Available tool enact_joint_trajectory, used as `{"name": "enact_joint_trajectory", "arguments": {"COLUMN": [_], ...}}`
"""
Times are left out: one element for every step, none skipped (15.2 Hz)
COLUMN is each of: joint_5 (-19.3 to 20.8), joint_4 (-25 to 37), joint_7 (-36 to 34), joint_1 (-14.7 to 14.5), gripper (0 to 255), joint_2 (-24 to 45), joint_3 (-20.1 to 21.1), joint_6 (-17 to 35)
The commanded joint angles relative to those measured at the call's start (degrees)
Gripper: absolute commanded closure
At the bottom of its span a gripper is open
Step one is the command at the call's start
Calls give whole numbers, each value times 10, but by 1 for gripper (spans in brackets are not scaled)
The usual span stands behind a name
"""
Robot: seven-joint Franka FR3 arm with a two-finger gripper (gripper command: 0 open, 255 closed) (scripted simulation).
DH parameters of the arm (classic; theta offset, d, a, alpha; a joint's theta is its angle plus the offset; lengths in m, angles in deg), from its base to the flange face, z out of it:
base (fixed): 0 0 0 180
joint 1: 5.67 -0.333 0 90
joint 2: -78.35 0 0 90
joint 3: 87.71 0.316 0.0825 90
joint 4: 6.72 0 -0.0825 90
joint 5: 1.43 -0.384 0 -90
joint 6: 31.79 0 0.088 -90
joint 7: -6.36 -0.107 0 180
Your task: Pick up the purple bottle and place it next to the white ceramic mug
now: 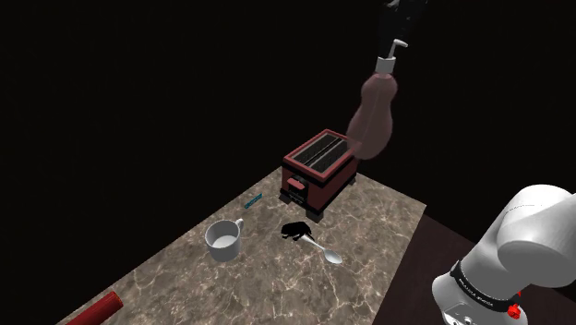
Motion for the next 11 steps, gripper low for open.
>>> {"name": "enact_joint_trajectory", "arguments": {"joint_5": [-3, -4, -4, -4, -4, -3, -2, 0, 2, 4, 7], "joint_4": [-6, -8, -9, -9, -9, -7, -5, -2, 2, 6, 12], "joint_7": [-20, -30, -39, -48, -58, -67, -76, -86, -95, -104, -113], "joint_1": [-4, -5, -7, -9, -11, -13, -15, -17, -19, -21, -23], "gripper": [255, 255, 255, 255, 255, 255, 255, 255, 255, 255, 255], "joint_2": [16, 25, 36, 47, 58, 70, 83, 96, 110, 124, 138], "joint_3": [14, 21, 28, 35, 42, 48, 55, 61, 68, 74, 80], "joint_6": [22, 33, 44, 54, 64, 74, 83, 93, 102, 110, 118]}}
